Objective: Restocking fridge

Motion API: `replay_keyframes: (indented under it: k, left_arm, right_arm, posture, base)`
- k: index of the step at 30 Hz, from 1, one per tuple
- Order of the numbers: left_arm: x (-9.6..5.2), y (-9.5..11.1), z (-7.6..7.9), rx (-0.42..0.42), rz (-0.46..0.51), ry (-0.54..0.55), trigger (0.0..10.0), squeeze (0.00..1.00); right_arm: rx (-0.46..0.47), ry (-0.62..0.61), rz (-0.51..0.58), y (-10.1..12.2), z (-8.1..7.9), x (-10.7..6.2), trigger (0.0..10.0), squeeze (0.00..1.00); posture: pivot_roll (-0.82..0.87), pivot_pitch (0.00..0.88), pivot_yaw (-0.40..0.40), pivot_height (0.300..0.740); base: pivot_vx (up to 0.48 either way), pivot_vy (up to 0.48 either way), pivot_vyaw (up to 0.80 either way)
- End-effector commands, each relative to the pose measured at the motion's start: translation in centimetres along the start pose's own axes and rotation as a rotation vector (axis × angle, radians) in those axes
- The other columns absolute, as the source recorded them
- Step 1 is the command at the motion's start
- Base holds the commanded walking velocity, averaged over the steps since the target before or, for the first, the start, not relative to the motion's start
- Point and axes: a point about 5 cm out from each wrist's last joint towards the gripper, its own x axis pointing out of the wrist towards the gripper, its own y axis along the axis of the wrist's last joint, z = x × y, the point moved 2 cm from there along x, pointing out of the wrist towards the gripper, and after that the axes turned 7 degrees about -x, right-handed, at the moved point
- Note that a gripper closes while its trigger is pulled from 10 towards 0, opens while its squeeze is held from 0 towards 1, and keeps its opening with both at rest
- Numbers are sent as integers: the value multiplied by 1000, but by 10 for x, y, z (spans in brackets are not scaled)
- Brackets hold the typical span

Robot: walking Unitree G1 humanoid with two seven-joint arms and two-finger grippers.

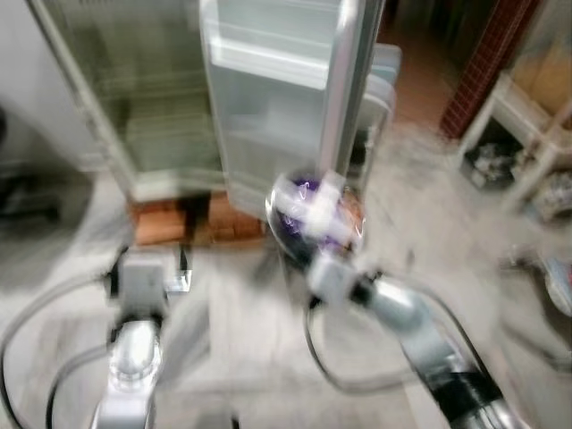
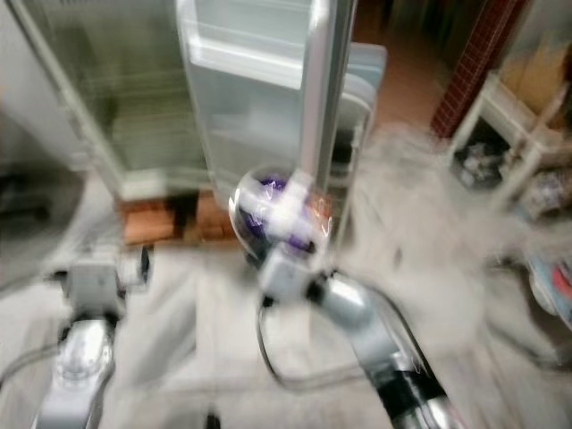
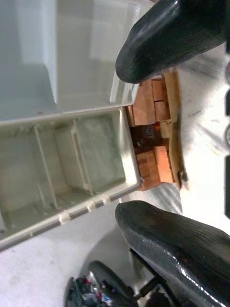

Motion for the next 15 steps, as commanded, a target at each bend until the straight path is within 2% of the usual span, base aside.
replay_keyframes:
  k: [1, 15]
  left_arm:
    - [2, 3, 7, -19, 5, -22, 10000, 0]
    - [2, 2, 6, -32, -2, -22, 10000, 0]
  right_arm:
    - [-4, -17, -21, -5, 4, -8, 10000, 0]
    - [1, -15, -22, -7, 3, -6, 10000, 0]
  posture:
    - [-14, 68, 2, 740]
    - [-11, 64, 4, 740]
  base:
    - [0, 289, 0]
    - [0, 457, 0]
